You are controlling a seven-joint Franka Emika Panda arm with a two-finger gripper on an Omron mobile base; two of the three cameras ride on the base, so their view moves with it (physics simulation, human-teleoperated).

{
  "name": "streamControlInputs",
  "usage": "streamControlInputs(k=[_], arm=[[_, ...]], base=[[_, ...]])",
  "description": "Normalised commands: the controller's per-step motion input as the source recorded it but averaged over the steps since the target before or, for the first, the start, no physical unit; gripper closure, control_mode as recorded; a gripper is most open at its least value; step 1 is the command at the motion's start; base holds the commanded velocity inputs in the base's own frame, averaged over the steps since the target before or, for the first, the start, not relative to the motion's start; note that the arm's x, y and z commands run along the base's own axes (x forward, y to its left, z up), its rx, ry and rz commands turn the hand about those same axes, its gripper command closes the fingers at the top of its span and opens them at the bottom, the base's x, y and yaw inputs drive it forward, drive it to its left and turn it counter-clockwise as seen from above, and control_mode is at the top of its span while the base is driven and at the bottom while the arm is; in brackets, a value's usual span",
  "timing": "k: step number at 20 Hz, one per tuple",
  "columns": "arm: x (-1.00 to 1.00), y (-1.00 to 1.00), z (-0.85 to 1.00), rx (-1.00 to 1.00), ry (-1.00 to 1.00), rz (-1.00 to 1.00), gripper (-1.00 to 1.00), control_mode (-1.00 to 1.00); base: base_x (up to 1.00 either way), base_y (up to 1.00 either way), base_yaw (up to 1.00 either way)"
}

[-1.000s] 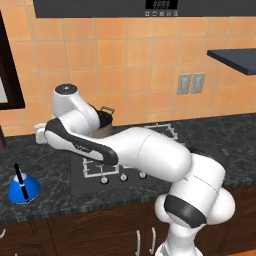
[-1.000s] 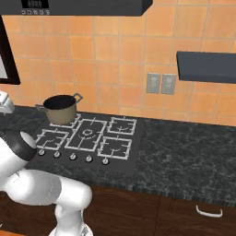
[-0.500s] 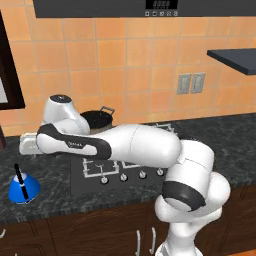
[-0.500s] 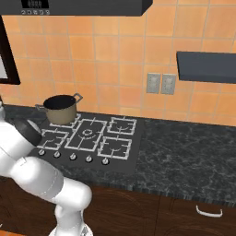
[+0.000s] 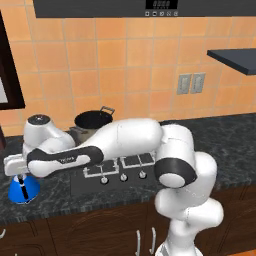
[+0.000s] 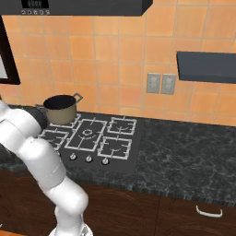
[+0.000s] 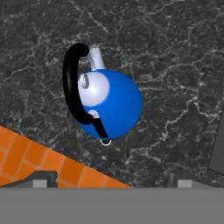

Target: Pick the kettle from the counter and place it on a stove burner. Then turn the burner on.

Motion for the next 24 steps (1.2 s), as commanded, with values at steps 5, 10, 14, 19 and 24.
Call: streamControlInputs(k=[5, 10, 14, 19, 24], arm=[[0.0, 0.62, 0.2, -0.25, 0.18, 0.04, -1.0, -1.0], [0.0, 0.27, 0.25, -0.06, 0.01, 0.0, -1.0, -1.0], [0.18, 0.0, 0.04, 0.0, 0.0, 0.0, -1.0, -1.0], [0.29, 0.0, -0.17, 0.0, 0.01, 0.0, -1.0, -1.0], [0.43, -0.01, -0.2, 0.0, 0.0, 0.0, -1.0, -1.0]], base=[[0.0, 0.0, 0.0], [0.0, 0.0, 0.0], [0.0, 0.0, 0.0], [0.0, 0.0, 0.0], [0.0, 0.0, 0.0]])
